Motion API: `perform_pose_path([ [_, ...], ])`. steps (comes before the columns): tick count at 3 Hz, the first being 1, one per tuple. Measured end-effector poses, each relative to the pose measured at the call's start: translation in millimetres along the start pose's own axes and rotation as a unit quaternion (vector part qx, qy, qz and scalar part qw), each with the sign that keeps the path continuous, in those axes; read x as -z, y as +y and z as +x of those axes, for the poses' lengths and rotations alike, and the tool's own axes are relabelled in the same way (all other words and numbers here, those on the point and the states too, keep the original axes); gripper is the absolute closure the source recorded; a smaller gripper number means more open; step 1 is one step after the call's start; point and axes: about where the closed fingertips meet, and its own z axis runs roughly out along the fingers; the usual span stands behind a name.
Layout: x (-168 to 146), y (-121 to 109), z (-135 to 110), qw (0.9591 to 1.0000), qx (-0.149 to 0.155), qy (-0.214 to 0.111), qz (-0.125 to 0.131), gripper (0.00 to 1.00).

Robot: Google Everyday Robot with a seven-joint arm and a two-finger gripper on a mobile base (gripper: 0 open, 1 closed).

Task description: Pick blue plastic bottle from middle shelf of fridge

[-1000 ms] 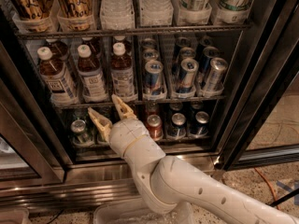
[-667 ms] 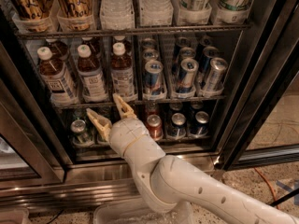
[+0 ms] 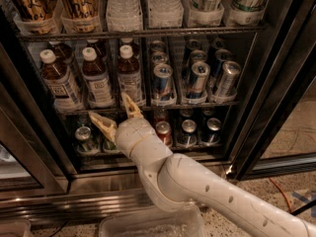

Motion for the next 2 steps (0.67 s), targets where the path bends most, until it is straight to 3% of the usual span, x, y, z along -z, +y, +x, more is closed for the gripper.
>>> perform_pose_path([
  [2, -22, -4, -1, 0.9998, 0.009, -0.01, -0.013, 0.29],
])
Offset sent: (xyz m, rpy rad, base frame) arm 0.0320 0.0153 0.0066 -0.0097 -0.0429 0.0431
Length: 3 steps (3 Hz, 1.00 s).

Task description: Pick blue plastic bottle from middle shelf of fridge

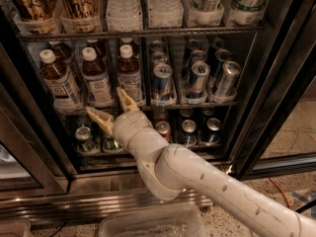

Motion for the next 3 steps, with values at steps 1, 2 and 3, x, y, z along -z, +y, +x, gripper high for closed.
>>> perform_pose_path([
  [1, -12, -2, 1, 1.0, 0.003, -0.003, -0.008, 0.29],
  [2, -24, -3, 2, 0.9998, 0.005, -0.005, -0.018, 0.29],
  [3, -35, -5, 4, 0.9996, 0.007, -0.008, -0.024, 0.29],
])
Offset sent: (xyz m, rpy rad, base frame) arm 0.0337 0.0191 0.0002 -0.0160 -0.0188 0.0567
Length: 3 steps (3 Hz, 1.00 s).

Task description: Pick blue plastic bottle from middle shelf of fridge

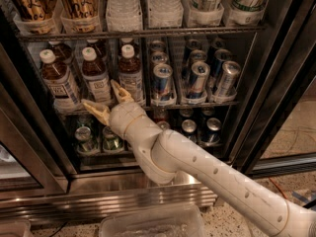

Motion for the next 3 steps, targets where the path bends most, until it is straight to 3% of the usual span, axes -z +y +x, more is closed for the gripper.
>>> perform_pose_path([
  [3, -27, -4, -3, 0.9997, 0.012, -0.011, -0.015, 0.29],
])
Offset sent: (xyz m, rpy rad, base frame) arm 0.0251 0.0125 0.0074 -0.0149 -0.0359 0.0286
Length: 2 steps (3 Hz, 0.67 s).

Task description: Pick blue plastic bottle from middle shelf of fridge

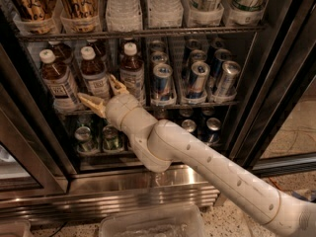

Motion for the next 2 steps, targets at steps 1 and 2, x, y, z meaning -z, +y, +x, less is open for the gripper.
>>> perform_pose_path([
  [1, -5.8, 1.3, -2.0, 1.0, 0.002, -0.005, -0.006, 0.28],
  [2, -6.0, 1.4, -2.0, 1.0, 0.002, -0.005, -0.006, 0.47],
])
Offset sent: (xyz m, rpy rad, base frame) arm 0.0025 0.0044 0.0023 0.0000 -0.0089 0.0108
